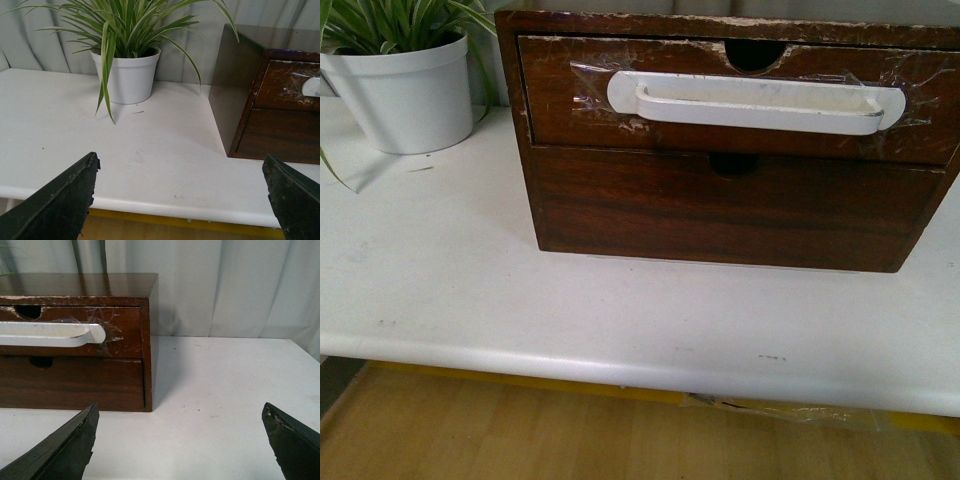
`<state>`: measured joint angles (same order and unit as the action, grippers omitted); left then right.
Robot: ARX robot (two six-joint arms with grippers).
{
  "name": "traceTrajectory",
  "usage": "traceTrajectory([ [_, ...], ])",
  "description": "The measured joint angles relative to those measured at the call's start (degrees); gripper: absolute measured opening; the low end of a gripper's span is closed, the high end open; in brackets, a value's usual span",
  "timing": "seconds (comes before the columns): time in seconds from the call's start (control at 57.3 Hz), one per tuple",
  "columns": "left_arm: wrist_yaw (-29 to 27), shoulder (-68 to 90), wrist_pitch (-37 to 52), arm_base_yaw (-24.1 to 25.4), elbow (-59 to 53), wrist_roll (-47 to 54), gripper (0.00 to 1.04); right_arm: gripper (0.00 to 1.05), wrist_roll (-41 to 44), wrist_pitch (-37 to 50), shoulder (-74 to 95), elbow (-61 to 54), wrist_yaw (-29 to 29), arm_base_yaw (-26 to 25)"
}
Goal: Open drawer
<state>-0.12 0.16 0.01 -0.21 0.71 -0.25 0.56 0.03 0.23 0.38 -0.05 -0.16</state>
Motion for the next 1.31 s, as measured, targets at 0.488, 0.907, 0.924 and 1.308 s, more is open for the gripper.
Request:
traceTrajectory([
  [0.488,0.0,0.0,0.0,0.0,0.0,0.0,0.99,0.96,0.0,0.0,0.0,0.0,0.0,0.0],
  [0.907,0.0,0.0,0.0,0.0,0.0,0.0,0.99,0.96,0.0,0.0,0.0,0.0,0.0,0.0],
  [0.924,0.0,0.0,0.0,0.0,0.0,0.0,0.99,0.96,0.0,0.0,0.0,0.0,0.0,0.0],
  [1.308,0.0,0.0,0.0,0.0,0.0,0.0,0.99,0.96,0.02,0.0,0.0,0.0,0.0,0.0],
])
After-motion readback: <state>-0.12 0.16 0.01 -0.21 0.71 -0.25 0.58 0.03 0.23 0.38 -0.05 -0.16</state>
